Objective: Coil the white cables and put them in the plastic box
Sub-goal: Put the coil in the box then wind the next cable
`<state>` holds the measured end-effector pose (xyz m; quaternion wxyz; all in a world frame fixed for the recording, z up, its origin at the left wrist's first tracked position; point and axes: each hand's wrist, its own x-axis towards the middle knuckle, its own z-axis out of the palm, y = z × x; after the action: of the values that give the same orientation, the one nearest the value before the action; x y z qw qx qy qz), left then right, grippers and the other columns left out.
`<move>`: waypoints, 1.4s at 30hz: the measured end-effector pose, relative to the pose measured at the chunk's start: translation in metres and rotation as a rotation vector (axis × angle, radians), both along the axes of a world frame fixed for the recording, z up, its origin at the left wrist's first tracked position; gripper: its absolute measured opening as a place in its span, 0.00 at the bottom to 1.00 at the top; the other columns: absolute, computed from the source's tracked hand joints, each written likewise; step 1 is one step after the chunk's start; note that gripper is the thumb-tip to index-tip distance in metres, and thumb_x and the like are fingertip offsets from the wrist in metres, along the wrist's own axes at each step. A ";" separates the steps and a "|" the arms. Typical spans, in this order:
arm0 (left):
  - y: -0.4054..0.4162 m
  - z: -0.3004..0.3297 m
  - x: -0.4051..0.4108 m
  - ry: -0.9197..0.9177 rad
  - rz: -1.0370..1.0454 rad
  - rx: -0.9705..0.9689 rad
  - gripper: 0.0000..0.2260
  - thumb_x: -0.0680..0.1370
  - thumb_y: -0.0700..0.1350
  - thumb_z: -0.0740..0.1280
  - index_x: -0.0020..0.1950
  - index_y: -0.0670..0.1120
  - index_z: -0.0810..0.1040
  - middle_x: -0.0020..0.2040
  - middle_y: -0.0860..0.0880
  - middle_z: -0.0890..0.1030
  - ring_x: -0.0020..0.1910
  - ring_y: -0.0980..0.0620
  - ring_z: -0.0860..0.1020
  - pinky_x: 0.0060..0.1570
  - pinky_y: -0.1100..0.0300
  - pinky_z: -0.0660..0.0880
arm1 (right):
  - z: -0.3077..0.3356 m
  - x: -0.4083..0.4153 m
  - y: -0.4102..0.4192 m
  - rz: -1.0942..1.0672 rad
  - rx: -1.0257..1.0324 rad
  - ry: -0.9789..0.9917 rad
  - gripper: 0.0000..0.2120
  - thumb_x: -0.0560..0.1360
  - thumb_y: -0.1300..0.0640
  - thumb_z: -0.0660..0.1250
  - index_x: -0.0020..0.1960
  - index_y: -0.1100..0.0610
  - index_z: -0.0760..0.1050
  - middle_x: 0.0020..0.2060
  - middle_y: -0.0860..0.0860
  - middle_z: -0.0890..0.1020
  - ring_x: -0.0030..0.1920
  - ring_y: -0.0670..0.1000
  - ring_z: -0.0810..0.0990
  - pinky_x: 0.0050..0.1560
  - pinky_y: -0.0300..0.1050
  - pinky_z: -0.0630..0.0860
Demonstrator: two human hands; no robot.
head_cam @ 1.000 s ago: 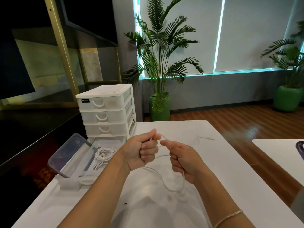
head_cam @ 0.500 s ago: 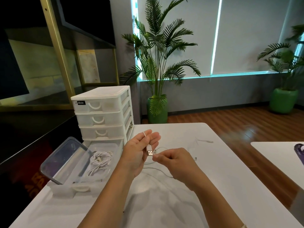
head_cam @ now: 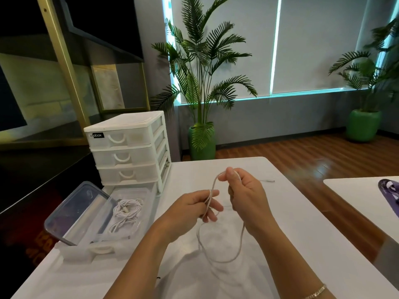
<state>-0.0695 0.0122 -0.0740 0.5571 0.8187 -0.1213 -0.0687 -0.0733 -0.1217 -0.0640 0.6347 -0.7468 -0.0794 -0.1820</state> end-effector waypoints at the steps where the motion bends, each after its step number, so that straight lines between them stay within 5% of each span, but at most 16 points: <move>1: 0.000 0.001 0.000 0.017 -0.005 -0.027 0.18 0.79 0.33 0.51 0.56 0.49 0.76 0.38 0.52 0.80 0.33 0.57 0.76 0.39 0.67 0.74 | -0.001 0.001 -0.001 -0.023 -0.005 -0.002 0.14 0.80 0.48 0.53 0.40 0.47 0.74 0.32 0.41 0.73 0.36 0.44 0.72 0.38 0.35 0.69; 9: 0.006 0.001 -0.001 0.079 -0.051 -0.303 0.18 0.82 0.42 0.52 0.47 0.40 0.81 0.24 0.53 0.66 0.23 0.57 0.62 0.24 0.66 0.62 | -0.011 0.007 -0.003 -0.157 -0.011 -0.006 0.09 0.78 0.50 0.58 0.46 0.51 0.75 0.40 0.41 0.77 0.41 0.40 0.75 0.40 0.29 0.68; 13: 0.009 0.004 -0.003 0.252 -0.121 -0.714 0.18 0.79 0.43 0.55 0.41 0.39 0.82 0.20 0.54 0.64 0.18 0.60 0.61 0.18 0.68 0.58 | -0.014 0.008 -0.002 -0.160 -0.056 0.021 0.08 0.76 0.49 0.63 0.48 0.51 0.77 0.42 0.43 0.79 0.43 0.43 0.77 0.41 0.30 0.70; 17: 0.010 0.005 -0.003 0.288 -0.248 -1.162 0.08 0.70 0.43 0.70 0.41 0.39 0.84 0.20 0.54 0.67 0.17 0.59 0.65 0.17 0.69 0.60 | -0.017 0.007 0.006 -0.069 -0.185 0.042 0.11 0.76 0.48 0.64 0.51 0.52 0.81 0.44 0.43 0.81 0.42 0.41 0.77 0.44 0.31 0.71; 21: 0.010 0.007 0.000 0.260 -0.081 -1.370 0.16 0.79 0.45 0.56 0.52 0.36 0.79 0.22 0.54 0.67 0.18 0.58 0.64 0.19 0.70 0.60 | -0.021 0.002 0.016 0.056 -0.359 0.025 0.12 0.76 0.50 0.64 0.54 0.52 0.82 0.50 0.46 0.84 0.48 0.43 0.78 0.48 0.31 0.72; 25: 0.008 0.006 0.003 0.249 0.014 -1.433 0.17 0.82 0.46 0.51 0.58 0.36 0.72 0.24 0.53 0.68 0.19 0.57 0.64 0.20 0.70 0.61 | -0.025 -0.001 0.018 0.120 -0.505 0.060 0.12 0.76 0.48 0.64 0.55 0.49 0.81 0.51 0.49 0.84 0.49 0.51 0.81 0.54 0.49 0.77; 29: 0.014 0.004 0.011 0.202 0.208 -1.284 0.15 0.82 0.46 0.53 0.61 0.37 0.70 0.24 0.54 0.68 0.19 0.58 0.63 0.20 0.71 0.61 | -0.026 -0.006 0.020 0.193 -0.661 0.046 0.12 0.75 0.46 0.64 0.48 0.52 0.83 0.42 0.52 0.85 0.38 0.49 0.78 0.45 0.47 0.77; 31: 0.015 0.001 0.013 0.105 0.362 -0.990 0.11 0.82 0.46 0.55 0.56 0.41 0.73 0.25 0.54 0.69 0.22 0.58 0.64 0.23 0.70 0.63 | -0.026 -0.008 0.022 0.198 -0.730 0.020 0.14 0.75 0.46 0.64 0.42 0.55 0.82 0.34 0.53 0.82 0.33 0.50 0.73 0.40 0.46 0.73; 34: 0.011 -0.003 0.011 -0.088 0.490 -0.465 0.11 0.81 0.47 0.57 0.43 0.47 0.77 0.30 0.50 0.73 0.28 0.55 0.68 0.29 0.67 0.68 | -0.024 -0.009 0.023 0.153 -0.784 -0.053 0.12 0.76 0.47 0.63 0.46 0.53 0.82 0.37 0.52 0.84 0.36 0.50 0.75 0.43 0.46 0.76; 37: 0.005 -0.005 0.006 -0.286 0.379 -0.149 0.10 0.82 0.46 0.56 0.56 0.50 0.75 0.34 0.55 0.75 0.33 0.60 0.74 0.34 0.74 0.73 | -0.017 -0.011 0.019 0.067 -0.767 -0.145 0.11 0.76 0.47 0.63 0.53 0.47 0.82 0.43 0.48 0.85 0.36 0.45 0.73 0.43 0.40 0.74; 39: 0.004 -0.007 0.004 -0.322 0.293 -0.034 0.10 0.82 0.47 0.56 0.51 0.48 0.77 0.35 0.58 0.74 0.35 0.62 0.75 0.40 0.71 0.76 | -0.013 -0.010 0.013 -0.022 -0.727 -0.196 0.09 0.75 0.48 0.65 0.51 0.47 0.83 0.42 0.47 0.84 0.36 0.44 0.73 0.41 0.39 0.73; 42: 0.004 -0.006 0.003 -0.233 0.152 -0.030 0.12 0.82 0.47 0.55 0.44 0.50 0.76 0.32 0.54 0.76 0.32 0.57 0.73 0.33 0.68 0.72 | -0.012 -0.005 0.005 -0.128 -0.660 -0.227 0.08 0.74 0.50 0.67 0.49 0.50 0.83 0.39 0.50 0.83 0.35 0.46 0.73 0.37 0.38 0.71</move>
<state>-0.0669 0.0162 -0.0801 0.5550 0.8195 -0.1237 0.0709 -0.0783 -0.1163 -0.0764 0.3335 -0.8903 -0.1568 -0.2676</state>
